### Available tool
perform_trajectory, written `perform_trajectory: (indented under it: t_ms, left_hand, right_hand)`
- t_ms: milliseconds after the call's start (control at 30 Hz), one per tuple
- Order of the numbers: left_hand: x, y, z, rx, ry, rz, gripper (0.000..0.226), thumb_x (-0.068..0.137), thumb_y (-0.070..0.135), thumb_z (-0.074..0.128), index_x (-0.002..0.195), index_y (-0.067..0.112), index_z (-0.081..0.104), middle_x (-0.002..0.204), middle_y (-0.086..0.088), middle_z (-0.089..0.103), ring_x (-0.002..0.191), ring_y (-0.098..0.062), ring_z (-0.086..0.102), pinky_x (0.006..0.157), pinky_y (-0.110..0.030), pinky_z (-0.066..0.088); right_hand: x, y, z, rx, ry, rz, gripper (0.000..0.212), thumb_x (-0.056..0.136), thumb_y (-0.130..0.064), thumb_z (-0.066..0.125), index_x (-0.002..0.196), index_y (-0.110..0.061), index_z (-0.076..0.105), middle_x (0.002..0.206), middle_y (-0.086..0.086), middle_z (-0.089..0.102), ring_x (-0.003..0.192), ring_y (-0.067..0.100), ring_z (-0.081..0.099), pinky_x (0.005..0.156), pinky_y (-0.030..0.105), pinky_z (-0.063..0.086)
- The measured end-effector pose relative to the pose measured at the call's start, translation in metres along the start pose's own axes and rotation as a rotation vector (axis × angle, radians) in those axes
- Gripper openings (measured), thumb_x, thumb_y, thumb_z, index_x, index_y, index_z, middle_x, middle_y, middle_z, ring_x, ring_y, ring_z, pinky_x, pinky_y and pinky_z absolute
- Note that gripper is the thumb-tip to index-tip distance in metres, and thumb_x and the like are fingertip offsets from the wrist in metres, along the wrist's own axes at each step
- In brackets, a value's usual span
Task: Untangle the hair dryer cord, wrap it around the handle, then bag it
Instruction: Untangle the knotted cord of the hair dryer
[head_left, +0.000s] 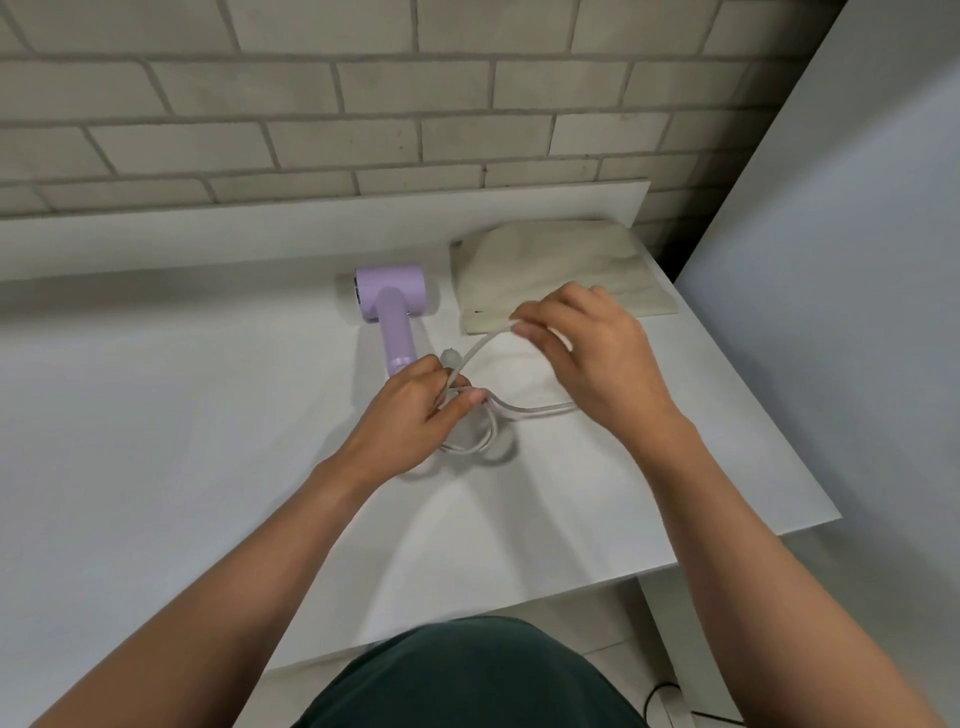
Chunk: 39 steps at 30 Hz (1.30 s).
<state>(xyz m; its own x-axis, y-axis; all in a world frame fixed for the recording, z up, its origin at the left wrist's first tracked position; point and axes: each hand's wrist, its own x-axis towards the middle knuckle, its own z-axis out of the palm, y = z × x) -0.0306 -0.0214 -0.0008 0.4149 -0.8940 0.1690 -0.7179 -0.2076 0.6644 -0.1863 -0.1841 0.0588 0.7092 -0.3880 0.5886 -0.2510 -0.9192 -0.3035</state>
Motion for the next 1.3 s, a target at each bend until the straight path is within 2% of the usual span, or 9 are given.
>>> perform_trajectory:
  t_ms: [167,267,433,633,800,933,1133,1200,1300]
  left_hand:
    - [-0.002,-0.005,-0.001,-0.01,-0.07,-0.009,0.03,0.106,0.039,0.05,0.109,0.024,0.075,0.091,0.005,0.053,0.09,-0.008,0.053,0.079,-0.023,0.042]
    - [-0.004,-0.008,0.001,-0.041,-0.081,-0.026,0.029,0.106,0.036,0.051,0.109,0.025,0.077,0.1,0.002,0.062,0.095,-0.012,0.059,0.086,-0.025,0.046]
    - [-0.002,-0.008,0.004,-0.059,-0.058,-0.013,0.03,0.106,0.034,0.05,0.101,0.024,0.078,0.097,0.015,0.063,0.092,-0.002,0.059,0.08,-0.021,0.043]
    - [0.008,-0.008,0.007,0.053,-0.11,-0.056,0.036,0.107,0.039,0.045,0.103,0.019,0.076,0.104,0.005,0.066,0.1,-0.016,0.061,0.085,-0.045,0.054]
    - [0.009,-0.001,0.009,0.135,-0.141,-0.041,0.042,0.106,0.048,0.041,0.105,0.019,0.072,0.094,0.01,0.057,0.093,-0.017,0.059,0.075,-0.048,0.055]
    - [0.006,-0.001,0.01,0.12,-0.124,-0.042,0.042,0.103,0.052,0.046,0.096,0.018,0.07,0.081,0.01,0.047,0.081,-0.015,0.054,0.071,-0.047,0.053]
    - [0.006,0.0,0.007,-0.056,-0.109,-0.038,0.045,0.086,0.066,0.061,0.092,0.022,0.065,0.082,0.01,0.051,0.08,-0.003,0.052,0.069,-0.016,0.039]
    - [0.006,0.001,0.007,-0.07,-0.097,-0.017,0.044,0.089,0.066,0.054,0.101,0.026,0.068,0.08,0.011,0.047,0.079,-0.001,0.05,0.069,-0.016,0.036]
    - [0.01,0.001,0.008,-0.087,-0.125,-0.017,0.045,0.089,0.065,0.057,0.114,0.029,0.069,0.085,0.012,0.05,0.08,-0.003,0.05,0.072,-0.015,0.036]
  right_hand:
    - [0.002,-0.001,-0.013,0.268,0.16,0.269,0.021,0.104,-0.035,0.06,0.108,-0.018,0.072,0.093,-0.009,0.068,0.083,0.004,0.059,0.076,0.029,0.05]
    - [0.002,-0.001,-0.019,0.256,0.18,0.335,0.022,0.106,-0.035,0.056,0.113,-0.019,0.07,0.091,-0.01,0.068,0.08,0.008,0.059,0.074,0.035,0.051]
    - [0.002,-0.009,-0.022,-0.166,-0.066,0.044,0.049,0.105,-0.024,0.053,0.152,-0.037,0.045,0.124,-0.003,0.059,0.105,0.022,0.057,0.062,0.037,0.052]
    - [0.01,-0.028,-0.019,-0.353,-0.156,-0.198,0.081,0.085,-0.002,0.068,0.156,-0.029,0.04,0.161,0.005,0.038,0.097,0.032,0.055,0.066,0.042,0.053]
    - [0.001,-0.019,0.004,-0.268,-0.325,-0.245,0.042,0.089,-0.024,0.078,0.13,-0.025,0.069,0.13,0.005,0.064,0.088,0.029,0.064,0.055,0.032,0.045]
    - [0.004,-0.015,-0.003,-0.276,-0.306,-0.25,0.01,0.095,-0.036,0.071,0.097,-0.027,0.075,0.091,-0.003,0.06,0.077,0.024,0.061,0.051,0.028,0.033]
    - [0.017,0.005,-0.045,-0.001,-0.029,0.1,0.026,0.104,-0.04,0.054,0.114,-0.024,0.073,0.096,-0.001,0.062,0.082,0.023,0.062,0.071,0.036,0.053]
    - [0.018,0.031,-0.055,0.029,-0.074,0.287,0.026,0.106,-0.035,0.056,0.114,-0.019,0.076,0.091,-0.005,0.061,0.081,0.013,0.054,0.076,0.018,0.044]
    - [0.006,0.064,-0.053,0.0,-0.244,0.526,0.026,0.106,-0.034,0.055,0.112,-0.018,0.075,0.092,-0.004,0.066,0.092,0.022,0.059,0.08,0.029,0.043]
